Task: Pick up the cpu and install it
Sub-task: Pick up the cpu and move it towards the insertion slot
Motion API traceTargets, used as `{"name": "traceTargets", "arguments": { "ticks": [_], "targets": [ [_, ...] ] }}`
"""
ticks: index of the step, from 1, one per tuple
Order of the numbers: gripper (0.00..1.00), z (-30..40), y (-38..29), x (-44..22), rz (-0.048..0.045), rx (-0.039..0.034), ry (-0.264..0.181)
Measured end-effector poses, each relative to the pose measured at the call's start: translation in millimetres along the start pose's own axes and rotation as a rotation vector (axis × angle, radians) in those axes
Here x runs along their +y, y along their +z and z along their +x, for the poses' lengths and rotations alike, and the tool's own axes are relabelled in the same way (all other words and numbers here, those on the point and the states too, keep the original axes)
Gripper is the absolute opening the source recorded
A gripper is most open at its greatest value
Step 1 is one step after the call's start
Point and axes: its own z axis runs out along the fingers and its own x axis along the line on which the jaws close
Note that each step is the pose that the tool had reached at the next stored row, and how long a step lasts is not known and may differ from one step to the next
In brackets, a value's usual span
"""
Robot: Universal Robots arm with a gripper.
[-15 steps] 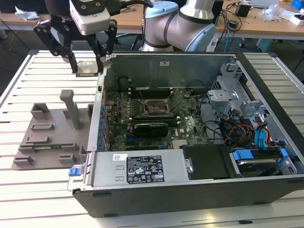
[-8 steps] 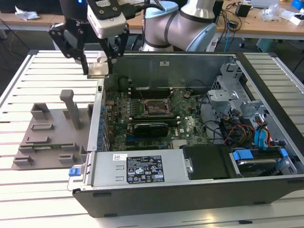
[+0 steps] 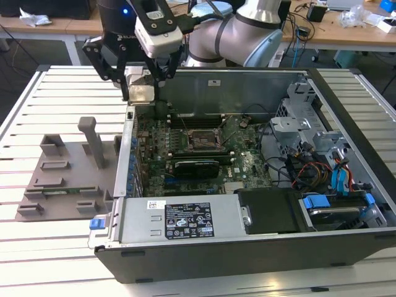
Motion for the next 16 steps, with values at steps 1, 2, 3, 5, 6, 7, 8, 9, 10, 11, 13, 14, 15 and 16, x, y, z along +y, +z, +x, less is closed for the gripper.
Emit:
{"name": "traceTargets", "arguments": {
  "ticks": [1,2,3,5,6,7,8,9,10,11,13,14,15,16],
  "targets": [
    [0.55,-2.5,1.3,0.4,0.0000,0.0001,0.000],
    [0.55,-5.2,2.8,0.8,0.0000,0.0001,0.000],
    [0.55,-6.9,3.9,0.9,0.0000,0.0002,0.000],
    [0.55,-10.6,6.0,1.3,0.0000,0.0003,0.000],
    [0.55,-11.9,6.8,1.5,0.0000,0.0002,0.000],
    [0.55,-13.5,7.7,1.6,-0.0001,0.0003,0.000],
    [0.55,-15.2,8.6,1.7,0.0000,0.0004,0.000],
    [0.55,-16.4,9.4,1.8,0.0000,0.0004,0.000],
    [0.55,-18.4,10.7,1.9,-0.0001,0.0004,0.000],
    [0.55,-19.5,11.6,1.9,-0.0001,0.0005,0.000],
    [0.55,-22.7,14.1,2.0,-0.0001,0.0005,0.000],
    [0.55,-24.6,15.6,2.1,0.0000,0.0005,0.000],
    [0.55,-26.7,17.2,2.3,-0.0001,0.0004,0.000],
    [0.55,-27.8,18.1,2.3,-0.0001,0.0005,0.000]
  ]
}}
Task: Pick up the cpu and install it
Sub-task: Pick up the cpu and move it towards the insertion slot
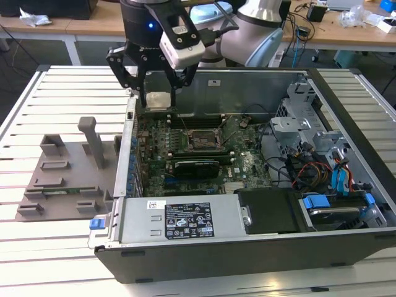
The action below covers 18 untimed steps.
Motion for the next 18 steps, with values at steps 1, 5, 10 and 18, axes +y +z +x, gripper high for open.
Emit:
{"name": "traceTargets", "arguments": {
  "ticks": [1,5,10,18],
  "targets": [
    [0.55,-0.9,0.7,0.1,0.0000,0.0000,0.000],
    [0.55,-5.2,4.1,0.2,0.0002,0.0001,0.000],
    [0.55,-11.1,12.2,1.2,0.0000,0.0002,0.000],
    [0.55,-16.3,22.2,2.4,0.0002,0.0003,0.000]
  ]
}}
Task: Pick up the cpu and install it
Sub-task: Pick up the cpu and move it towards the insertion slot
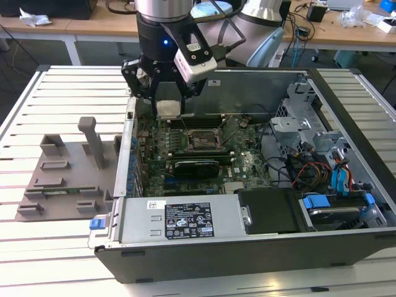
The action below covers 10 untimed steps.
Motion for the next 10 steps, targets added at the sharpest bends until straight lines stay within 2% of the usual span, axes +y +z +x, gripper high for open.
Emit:
{"name": "traceTargets", "arguments": {
  "ticks": [10],
  "targets": [
    [0.55,-4.6,11.2,0.0,-0.0001,-0.0001,0.000]
  ]
}}
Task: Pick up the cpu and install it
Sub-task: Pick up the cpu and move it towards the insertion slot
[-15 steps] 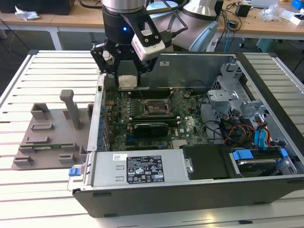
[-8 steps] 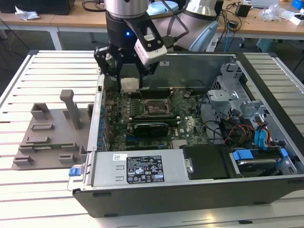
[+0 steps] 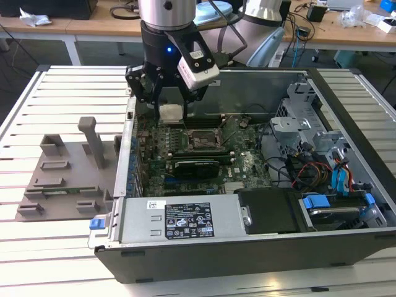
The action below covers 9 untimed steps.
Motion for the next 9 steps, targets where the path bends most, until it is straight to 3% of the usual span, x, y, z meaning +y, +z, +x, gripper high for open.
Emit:
{"name": "traceTargets", "arguments": {
  "ticks": [5,9],
  "targets": [
    [0.55,-3.4,12.6,0.5,0.0000,0.0000,0.000],
    [0.55,-10.3,19.4,6.7,0.0003,0.0001,0.000]
  ]
}}
